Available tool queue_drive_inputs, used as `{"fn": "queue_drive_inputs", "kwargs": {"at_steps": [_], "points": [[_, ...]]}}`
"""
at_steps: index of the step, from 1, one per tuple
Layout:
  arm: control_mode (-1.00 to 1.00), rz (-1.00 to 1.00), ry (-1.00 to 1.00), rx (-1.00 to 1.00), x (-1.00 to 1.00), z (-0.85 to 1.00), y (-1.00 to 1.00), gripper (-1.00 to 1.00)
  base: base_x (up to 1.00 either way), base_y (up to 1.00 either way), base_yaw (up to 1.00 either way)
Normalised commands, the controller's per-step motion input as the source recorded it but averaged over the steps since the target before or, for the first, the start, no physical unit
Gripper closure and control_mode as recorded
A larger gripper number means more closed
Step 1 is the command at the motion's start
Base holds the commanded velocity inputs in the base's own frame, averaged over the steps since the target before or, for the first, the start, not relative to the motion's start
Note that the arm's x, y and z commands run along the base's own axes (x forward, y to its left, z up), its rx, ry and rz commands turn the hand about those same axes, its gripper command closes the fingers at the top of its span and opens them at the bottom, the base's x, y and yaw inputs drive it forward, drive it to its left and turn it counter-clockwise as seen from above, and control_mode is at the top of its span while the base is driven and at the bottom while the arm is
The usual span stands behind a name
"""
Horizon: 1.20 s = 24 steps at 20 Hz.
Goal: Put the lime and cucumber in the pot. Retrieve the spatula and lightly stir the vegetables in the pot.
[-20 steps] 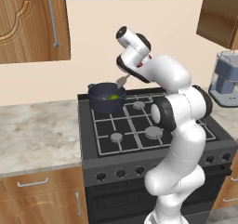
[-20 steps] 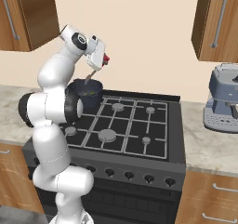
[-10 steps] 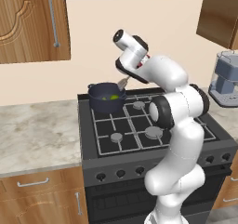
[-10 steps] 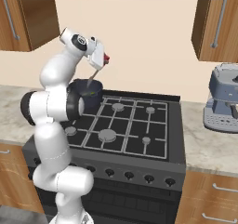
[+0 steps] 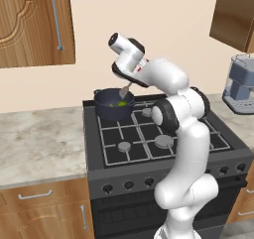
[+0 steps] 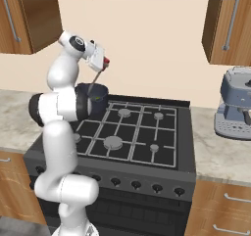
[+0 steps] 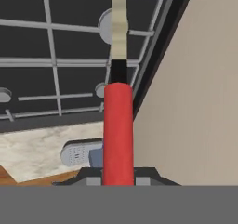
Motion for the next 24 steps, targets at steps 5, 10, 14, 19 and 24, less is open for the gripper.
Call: {"fn": "queue_drive_inputs", "kwargs": {"at_steps": [5, 10, 14, 19, 24], "points": [[-1.00, -0.04, 0.02, -0.08, 0.38, -0.27, 0.09, 1.00, 0.00, 0.00, 0.00], [-1.00, -0.02, 0.00, -0.06, 0.23, -0.25, 0.26, 1.00, 0.00, 0.00, 0.00], [-1.00, -0.03, 0.00, -0.06, 0.29, -0.33, 0.26, 1.00, 0.00, 0.00, 0.00], [-1.00, -0.05, 0.00, -0.06, 0.25, -0.42, 0.15, 1.00, 0.00, 0.00, 0.00], [-1.00, -0.05, 0.00, -0.03, 0.18, -0.28, 0.01, 1.00, 0.00, 0.00, 0.00]]}}
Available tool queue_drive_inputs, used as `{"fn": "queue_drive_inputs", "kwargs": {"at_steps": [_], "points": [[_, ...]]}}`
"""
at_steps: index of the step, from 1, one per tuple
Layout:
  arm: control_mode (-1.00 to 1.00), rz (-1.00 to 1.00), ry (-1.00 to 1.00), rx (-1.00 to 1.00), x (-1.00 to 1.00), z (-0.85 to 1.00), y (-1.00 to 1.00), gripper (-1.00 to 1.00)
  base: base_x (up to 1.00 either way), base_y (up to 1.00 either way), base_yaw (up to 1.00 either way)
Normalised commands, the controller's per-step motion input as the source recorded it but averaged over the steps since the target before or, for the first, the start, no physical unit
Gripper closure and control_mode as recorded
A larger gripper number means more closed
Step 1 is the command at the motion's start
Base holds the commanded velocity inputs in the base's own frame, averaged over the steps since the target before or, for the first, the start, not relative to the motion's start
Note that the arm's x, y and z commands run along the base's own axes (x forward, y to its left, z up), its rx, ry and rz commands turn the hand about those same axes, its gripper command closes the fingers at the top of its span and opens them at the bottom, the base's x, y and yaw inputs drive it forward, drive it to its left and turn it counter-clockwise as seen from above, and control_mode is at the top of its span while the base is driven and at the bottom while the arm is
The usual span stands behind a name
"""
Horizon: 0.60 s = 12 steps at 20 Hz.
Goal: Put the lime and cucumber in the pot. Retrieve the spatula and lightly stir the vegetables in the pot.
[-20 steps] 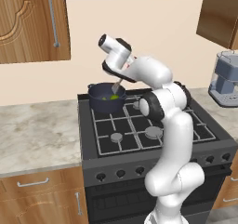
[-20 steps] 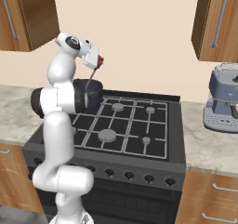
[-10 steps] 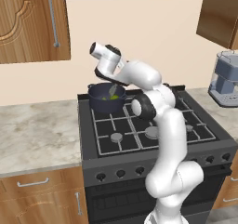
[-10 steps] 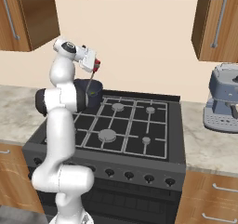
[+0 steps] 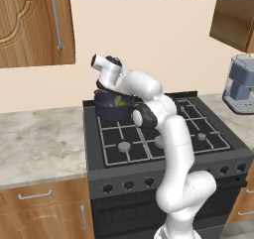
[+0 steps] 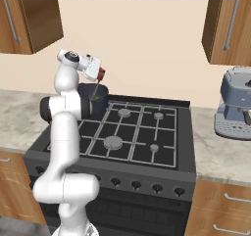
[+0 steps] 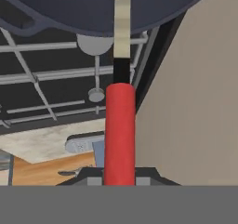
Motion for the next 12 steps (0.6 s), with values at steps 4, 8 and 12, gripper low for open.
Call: {"fn": "queue_drive_inputs", "kwargs": {"at_steps": [4, 8, 12], "points": [[-1.00, -0.03, 0.00, -0.01, 0.29, -0.15, 0.02, 1.00, 0.00, 0.00, 0.00], [-1.00, -0.04, 0.00, 0.00, 0.33, 0.02, 0.00, 1.00, 0.00, 0.00, 0.00], [-1.00, -0.04, 0.01, 0.00, 0.20, 0.37, -0.01, 1.00, 0.00, 0.00, 0.00]]}}
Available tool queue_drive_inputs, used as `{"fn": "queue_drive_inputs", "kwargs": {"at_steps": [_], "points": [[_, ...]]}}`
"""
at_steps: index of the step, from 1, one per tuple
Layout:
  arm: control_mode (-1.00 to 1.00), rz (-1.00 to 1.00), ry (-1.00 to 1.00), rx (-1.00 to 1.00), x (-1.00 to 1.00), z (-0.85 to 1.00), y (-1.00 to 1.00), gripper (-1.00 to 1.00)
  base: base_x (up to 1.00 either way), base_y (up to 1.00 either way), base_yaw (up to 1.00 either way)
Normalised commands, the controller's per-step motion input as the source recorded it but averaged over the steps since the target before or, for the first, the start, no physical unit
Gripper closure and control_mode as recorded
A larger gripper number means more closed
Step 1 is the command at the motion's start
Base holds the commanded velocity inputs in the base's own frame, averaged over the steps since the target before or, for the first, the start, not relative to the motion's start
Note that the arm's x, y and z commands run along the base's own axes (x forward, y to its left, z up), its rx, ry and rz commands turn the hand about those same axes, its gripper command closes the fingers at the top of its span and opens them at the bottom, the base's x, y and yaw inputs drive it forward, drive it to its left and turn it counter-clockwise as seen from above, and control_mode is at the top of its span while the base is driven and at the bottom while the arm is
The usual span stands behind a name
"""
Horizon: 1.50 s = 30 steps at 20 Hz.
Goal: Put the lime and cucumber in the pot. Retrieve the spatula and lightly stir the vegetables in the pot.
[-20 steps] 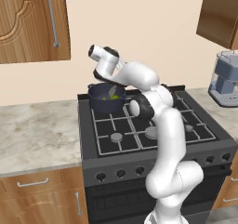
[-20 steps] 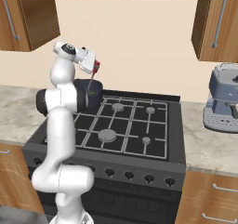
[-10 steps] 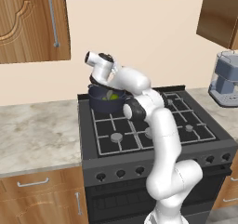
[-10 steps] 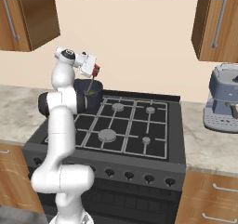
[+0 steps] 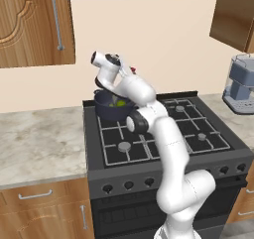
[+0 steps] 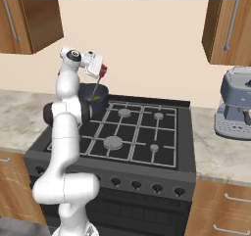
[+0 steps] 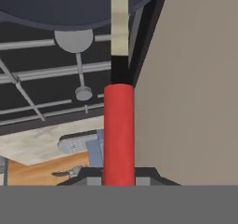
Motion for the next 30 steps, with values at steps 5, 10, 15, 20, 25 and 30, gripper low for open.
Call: {"fn": "queue_drive_inputs", "kwargs": {"at_steps": [5, 10, 15, 20, 25, 30], "points": [[-1.00, -0.01, 0.08, -0.02, 0.00, 0.08, -0.03, 1.00, 0.00, 0.00, 0.00], [-1.00, -0.03, 0.05, -0.06, 0.15, 0.00, -0.02, 1.00, 0.00, 0.00, 0.00], [-1.00, -0.07, 0.03, 0.00, 0.39, -0.01, -0.10, 1.00, 0.00, 0.00, 0.00], [-1.00, -0.09, 0.12, 0.00, 0.56, -0.06, -0.06, 1.00, 0.00, 0.00, 0.00], [-1.00, -0.03, 0.15, 0.00, 0.09, 0.09, 0.00, 1.00, 0.00, 0.00, 0.00], [-1.00, 0.00, 0.09, 0.00, 0.05, 0.32, -0.01, 1.00, 0.00, 0.00, 0.00]]}}
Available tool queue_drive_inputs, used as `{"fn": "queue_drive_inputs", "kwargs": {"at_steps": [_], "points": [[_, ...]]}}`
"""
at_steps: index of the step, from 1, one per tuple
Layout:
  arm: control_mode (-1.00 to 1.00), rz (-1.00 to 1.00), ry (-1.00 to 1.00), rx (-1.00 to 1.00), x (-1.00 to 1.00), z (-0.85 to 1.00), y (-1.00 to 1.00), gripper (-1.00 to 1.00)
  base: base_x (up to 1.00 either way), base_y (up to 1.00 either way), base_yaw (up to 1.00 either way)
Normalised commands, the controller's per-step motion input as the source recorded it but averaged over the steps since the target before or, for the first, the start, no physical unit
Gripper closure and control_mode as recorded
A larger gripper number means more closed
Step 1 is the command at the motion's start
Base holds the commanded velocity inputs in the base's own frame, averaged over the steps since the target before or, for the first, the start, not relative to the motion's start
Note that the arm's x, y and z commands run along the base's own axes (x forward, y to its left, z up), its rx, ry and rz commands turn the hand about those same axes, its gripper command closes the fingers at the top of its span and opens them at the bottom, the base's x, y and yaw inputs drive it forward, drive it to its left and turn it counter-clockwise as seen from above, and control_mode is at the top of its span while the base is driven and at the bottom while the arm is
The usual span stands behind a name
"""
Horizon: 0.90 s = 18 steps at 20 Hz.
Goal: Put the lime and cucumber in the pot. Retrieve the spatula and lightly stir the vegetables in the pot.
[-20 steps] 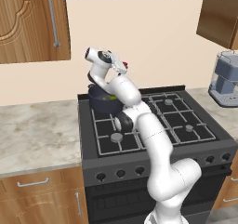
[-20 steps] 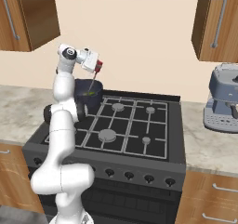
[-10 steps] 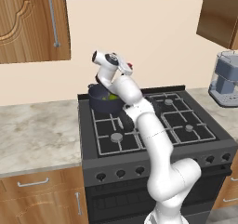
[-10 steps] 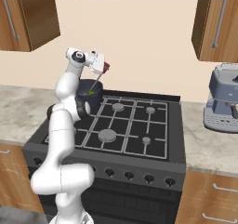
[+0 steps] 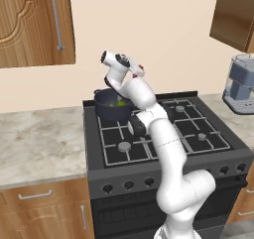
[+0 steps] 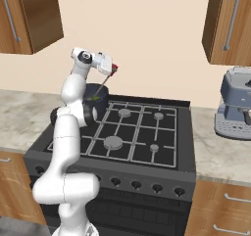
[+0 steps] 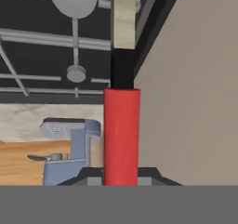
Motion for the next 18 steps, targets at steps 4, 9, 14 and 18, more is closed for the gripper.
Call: {"fn": "queue_drive_inputs", "kwargs": {"at_steps": [4, 9, 14, 18], "points": [[-1.00, -0.04, 0.08, -0.01, 0.43, 0.17, -0.07, 1.00, 0.00, 0.00, 0.00], [-1.00, -0.09, 0.05, -0.08, 0.59, 0.00, 0.04, 1.00, 0.00, 0.00, 0.00], [-1.00, -0.13, 0.02, -0.10, 0.53, 0.06, 0.30, 1.00, 0.00, 0.00, 0.00], [-1.00, -0.11, 0.02, -0.08, 0.29, 0.15, 0.31, 1.00, 0.00, 0.00, 0.00]]}}
